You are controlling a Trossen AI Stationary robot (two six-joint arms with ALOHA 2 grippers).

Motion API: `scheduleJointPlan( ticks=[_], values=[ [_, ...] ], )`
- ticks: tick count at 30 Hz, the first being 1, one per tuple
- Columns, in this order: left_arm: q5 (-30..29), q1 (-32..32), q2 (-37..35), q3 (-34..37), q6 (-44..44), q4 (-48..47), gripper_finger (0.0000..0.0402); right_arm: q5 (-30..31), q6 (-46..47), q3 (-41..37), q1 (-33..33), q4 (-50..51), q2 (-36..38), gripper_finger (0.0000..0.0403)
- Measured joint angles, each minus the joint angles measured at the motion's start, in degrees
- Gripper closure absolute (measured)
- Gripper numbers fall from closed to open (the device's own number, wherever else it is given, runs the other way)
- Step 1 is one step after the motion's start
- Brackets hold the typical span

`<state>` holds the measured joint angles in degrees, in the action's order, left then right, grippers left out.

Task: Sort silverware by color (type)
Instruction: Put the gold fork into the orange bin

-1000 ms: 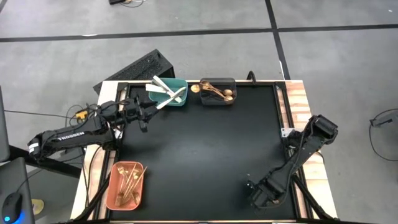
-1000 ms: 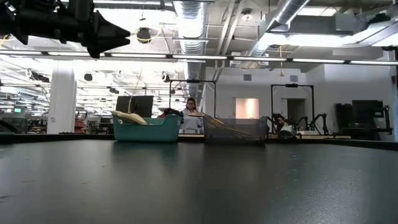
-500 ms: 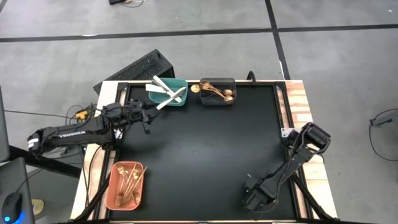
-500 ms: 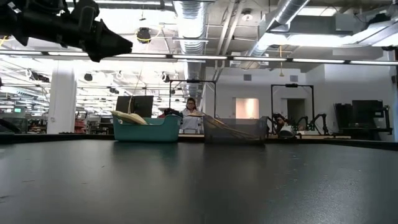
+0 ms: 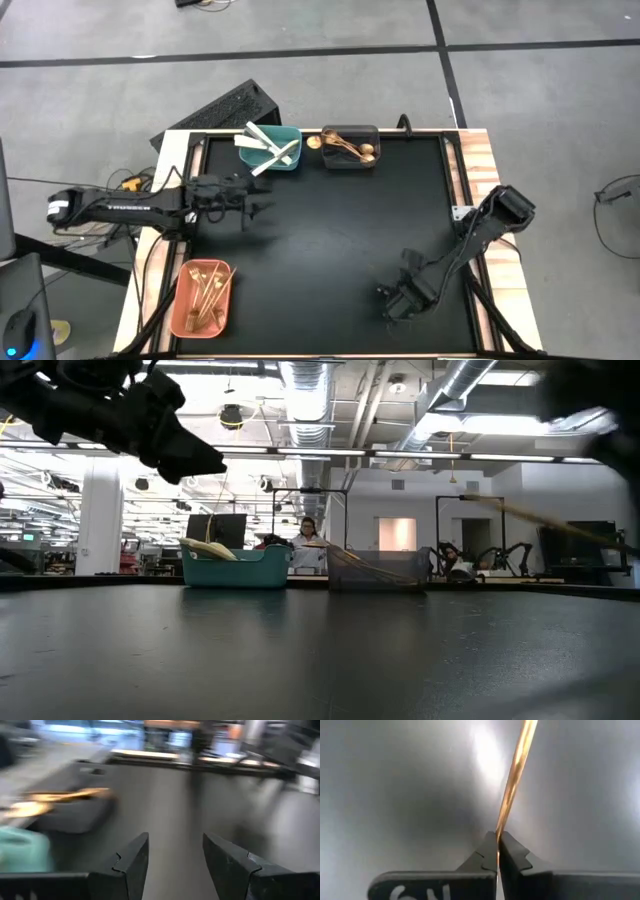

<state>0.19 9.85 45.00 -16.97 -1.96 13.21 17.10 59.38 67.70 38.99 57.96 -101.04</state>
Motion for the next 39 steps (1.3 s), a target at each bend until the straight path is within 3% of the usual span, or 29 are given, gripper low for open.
scheduleJointPlan(
  ticks=[3, 6, 11, 17, 22, 32, 39],
  values=[
    [3.7, -2.62, 3.21, 0.0, -2.4, 4.87, 0.0229, 11.77, -0.17, 1.11, -2.94, -0.77, 1.68, 0.0381],
    [2.33, -4.98, 5.35, 0.0, -2.4, 11.14, 0.0229, 19.62, -2.87, 2.69, -5.92, -3.27, 2.11, 0.0378],
    [0.87, -8.17, 8.35, 0.0, 4.39, 20.15, 0.0229, 25.05, -13.05, 4.99, -10.19, -12.19, 2.13, 0.0379],
    [1.02, -13.05, 14.79, 0.0, 6.14, 28.4, 0.0229, 24.73, -32.77, 5.05, -14.34, -31.82, 2.13, 0.0375],
    [-0.46, -16.47, 20.39, -0.01, 11.16, 36.41, 0.0229, 23.28, -42.56, 5.1, -17.26, -42.42, 2.13, 0.0378],
    [-4.09, -17.33, 27.73, -6.69, 8.12, 40.53, 0.0229, 14.56, -50.77, 5.1, -20.43, -51.37, 2.15, 0.0377],
    [-2.44, -17.36, 30.77, -9.85, 5.59, 40.2, 0.0232, 15.57, -52.38, 5.1, -20.4, -51.17, 2.15, 0.0377]
  ],
)
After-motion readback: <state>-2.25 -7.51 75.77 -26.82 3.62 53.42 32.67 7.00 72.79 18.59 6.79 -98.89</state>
